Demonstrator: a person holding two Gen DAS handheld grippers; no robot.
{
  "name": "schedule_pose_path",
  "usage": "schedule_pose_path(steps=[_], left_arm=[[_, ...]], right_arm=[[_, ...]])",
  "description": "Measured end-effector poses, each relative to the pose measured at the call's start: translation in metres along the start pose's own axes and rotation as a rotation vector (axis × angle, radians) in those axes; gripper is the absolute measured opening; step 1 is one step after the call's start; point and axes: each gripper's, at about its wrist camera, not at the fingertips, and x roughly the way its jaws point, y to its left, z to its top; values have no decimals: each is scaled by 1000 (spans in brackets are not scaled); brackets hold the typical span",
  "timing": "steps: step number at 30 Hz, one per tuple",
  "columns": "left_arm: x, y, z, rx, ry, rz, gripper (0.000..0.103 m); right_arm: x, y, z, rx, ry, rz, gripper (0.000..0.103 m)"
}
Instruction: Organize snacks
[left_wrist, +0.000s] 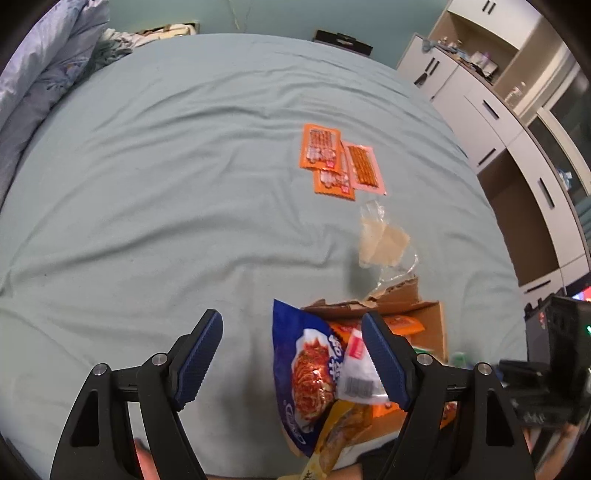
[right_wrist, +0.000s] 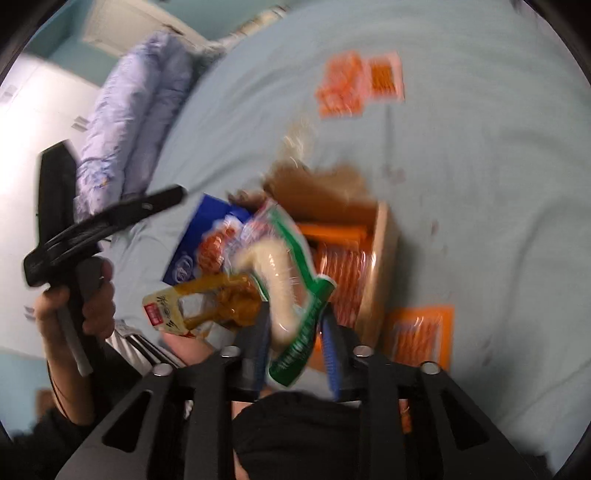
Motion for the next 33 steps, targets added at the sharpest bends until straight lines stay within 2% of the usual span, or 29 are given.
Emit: schedule_pose_path(steps=[1,3,5,6,8,9,10,12,13,15,16,20,21,22,25,27,29,33], left_arm=[[0,-1,0,8,1,5,78],[-1,-3,-1,25,0,18,78],[-2,-4,-1,31,-5,26,78],[-1,-4,0,29,-4,25,78],[0,-5,1,24,6,18,78],[2,-6,2,23,11,15,78],[2,-6,2,22,13,12,78],[2,-7,2,26,11,13,78],[1,-7,2,28,9,17,78],[1,-5,1,27,6,26,78],[0,-4,1,24,5,28,78],[0,4,1,-18,14,17,78],[1,6,2,-29,17,8,78],[1,8,3,-40,19,-1,78],[1,10,3,-53,16,-5,78],[1,12,2,-53,11,13,78],[2,13,2,-54,6,32,78],[6,17,7,-58,5,77,79]], right_arm=[[0,-5,3,31,-2,-37,39],[-9,-19,9,96,-41,-116,41],[-21,-28,15,108,-63,-212,51],[-23,-32,19,90,-38,-318,57],[-14,-37,26,29,63,-472,58],[-1,-44,29,21,163,-488,58],[8,-48,29,42,218,-452,58],[40,-60,31,101,386,-353,58],[53,-62,32,96,444,-367,58],[75,-64,35,66,529,-425,58],[83,-64,36,56,558,-426,58],[88,-66,43,51,588,-360,58],[87,-65,44,46,577,-353,46],[84,-66,45,37,560,-347,26],[64,-66,52,37,446,-358,9],[42,-64,61,20,313,-397,8],[26,-62,67,18,217,-409,8],[-14,-66,78,83,-17,-280,8]])
